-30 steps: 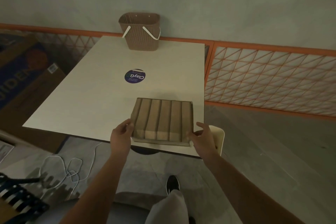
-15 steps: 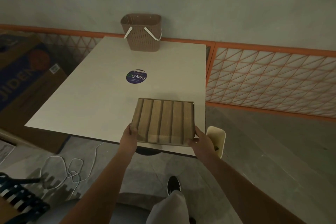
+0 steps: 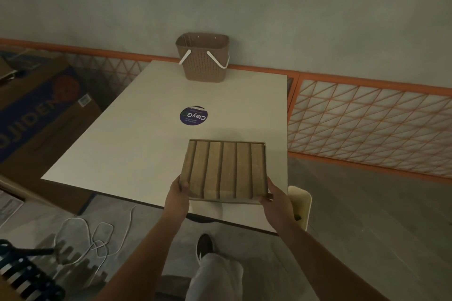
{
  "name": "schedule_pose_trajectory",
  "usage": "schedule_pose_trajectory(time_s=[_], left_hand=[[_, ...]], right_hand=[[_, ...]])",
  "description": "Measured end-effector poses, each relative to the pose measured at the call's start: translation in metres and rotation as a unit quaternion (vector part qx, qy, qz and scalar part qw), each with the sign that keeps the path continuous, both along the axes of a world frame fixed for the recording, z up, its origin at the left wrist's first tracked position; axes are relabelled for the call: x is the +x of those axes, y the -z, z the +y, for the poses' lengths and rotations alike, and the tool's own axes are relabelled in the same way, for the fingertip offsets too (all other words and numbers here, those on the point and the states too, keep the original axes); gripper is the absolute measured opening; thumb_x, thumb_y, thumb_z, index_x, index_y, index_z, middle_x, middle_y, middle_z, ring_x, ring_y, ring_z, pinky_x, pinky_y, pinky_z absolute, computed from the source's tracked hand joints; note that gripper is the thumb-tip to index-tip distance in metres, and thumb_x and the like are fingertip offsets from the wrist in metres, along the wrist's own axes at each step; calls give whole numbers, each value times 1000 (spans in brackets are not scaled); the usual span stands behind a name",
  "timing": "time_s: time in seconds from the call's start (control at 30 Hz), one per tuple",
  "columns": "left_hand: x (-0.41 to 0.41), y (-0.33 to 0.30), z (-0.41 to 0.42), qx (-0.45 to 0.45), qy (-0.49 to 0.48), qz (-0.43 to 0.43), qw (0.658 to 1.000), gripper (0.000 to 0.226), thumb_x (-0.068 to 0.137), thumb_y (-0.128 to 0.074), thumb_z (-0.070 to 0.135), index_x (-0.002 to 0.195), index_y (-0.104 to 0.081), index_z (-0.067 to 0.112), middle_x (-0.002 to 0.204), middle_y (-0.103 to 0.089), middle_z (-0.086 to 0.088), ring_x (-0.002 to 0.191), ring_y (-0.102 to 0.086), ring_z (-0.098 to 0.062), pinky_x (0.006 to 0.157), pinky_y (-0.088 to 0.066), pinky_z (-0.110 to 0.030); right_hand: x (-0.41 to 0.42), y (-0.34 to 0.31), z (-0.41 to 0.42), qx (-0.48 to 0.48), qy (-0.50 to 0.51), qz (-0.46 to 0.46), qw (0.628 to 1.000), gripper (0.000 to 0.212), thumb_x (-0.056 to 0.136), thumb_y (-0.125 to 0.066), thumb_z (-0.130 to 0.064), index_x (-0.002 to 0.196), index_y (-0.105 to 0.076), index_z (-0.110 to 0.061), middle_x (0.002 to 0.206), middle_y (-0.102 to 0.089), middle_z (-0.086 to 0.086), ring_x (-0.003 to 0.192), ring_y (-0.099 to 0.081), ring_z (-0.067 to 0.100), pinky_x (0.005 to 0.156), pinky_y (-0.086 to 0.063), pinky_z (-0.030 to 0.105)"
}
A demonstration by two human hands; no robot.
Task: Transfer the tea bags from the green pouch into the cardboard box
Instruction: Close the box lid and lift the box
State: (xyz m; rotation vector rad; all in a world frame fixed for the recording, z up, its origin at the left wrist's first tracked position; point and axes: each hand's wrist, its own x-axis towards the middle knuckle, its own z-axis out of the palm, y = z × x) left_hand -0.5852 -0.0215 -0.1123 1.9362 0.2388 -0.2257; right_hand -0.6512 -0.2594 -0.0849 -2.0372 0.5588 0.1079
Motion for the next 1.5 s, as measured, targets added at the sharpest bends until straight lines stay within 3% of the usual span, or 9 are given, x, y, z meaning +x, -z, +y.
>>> schedule_pose_trajectory(time_s=[0.1, 0.2, 0.33, 0.53, 0.67, 0.77, 0.97, 1.2, 1.5], left_hand=[[26, -13, 12, -11, 6, -48, 999, 58, 81, -37, 69, 114, -55, 25, 103, -63, 2, 91, -60, -12, 78, -47, -19], [67, -11, 31, -29, 5, -52, 998, 77, 81, -38, 70, 132, -55, 15, 121, -66, -7, 111, -63, -25, 99, -50, -40], [117, -11, 60, -42, 9, -42, 998, 78, 78, -39, 72, 130, -55, 17, 123, -66, -10, 115, -62, -29, 105, -48, -51], [178, -17, 99, -23, 26, -36, 999, 57, 86, -37, 61, 117, -59, 20, 111, -68, -8, 105, -65, -27, 94, -52, -43], [208, -22, 114, -56, 25, -27, 998, 16, 102, -43, 33, 98, -58, 28, 101, -66, -4, 91, -64, -11, 78, -49, -21], [228, -13, 129, -91, 32, -8, 995, 25, 107, -37, 1, 98, -56, 13, 101, -59, -15, 75, -65, 3, 70, -51, -11], [254, -14, 134, -94, 3, -23, 995, 29, 93, -50, 46, 99, -60, 19, 99, -66, -18, 86, -63, -19, 73, -53, -20], [290, -7, 150, -24, -38, -32, 999, 32, 110, -35, 34, 114, -61, 16, 108, -67, -13, 101, -66, -30, 88, -54, -44], [359, -9, 198, -67, -63, -25, 995, 21, 109, -39, 20, 117, -58, 19, 108, -64, -1, 101, -62, -15, 80, -49, -24]], right_hand=[[23, -11, 12, -1, -14, -23, 1000, 57, 96, -53, -5, 147, -37, -25, 118, -59, -3, 101, -51, 8, 78, -39, 12], [57, -16, 29, 1, -9, -45, 999, 52, 97, -50, -5, 144, -41, -25, 107, -54, -10, 97, -50, 5, 64, -35, 4], [105, -22, 56, -1, 7, -42, 999, 51, 97, -49, -4, 144, -42, -23, 121, -59, -5, 104, -54, 12, 81, -39, 13], [164, -21, 101, 8, 18, -27, 999, 58, 95, -47, 2, 146, -40, -24, 119, -60, -5, 98, -54, 9, 76, -38, 11], [195, -16, 125, 18, 30, -12, 999, 57, 95, -42, 4, 145, -42, -23, 123, -60, -3, 104, -55, 12, 78, -38, 11], [216, -13, 136, 23, 32, -11, 999, 57, 94, -38, 8, 141, -46, -24, 112, -58, -8, 100, -54, 11, 67, -38, 2], [255, -6, 148, 12, 38, 5, 999, 58, 94, -42, 3, 146, -40, -22, 136, -53, 0, 125, -50, 20, 97, -38, 23], [300, -7, 158, 2, -5, -10, 1000, 58, 95, -41, 4, 147, -38, -22, 132, -52, -2, 122, -51, 21, 88, -36, 17], [365, -3, 204, -2, -26, -1, 1000, 57, 97, -39, -1, 149, -34, -24, 136, -55, 2, 120, -53, 23, 90, -41, 24]])
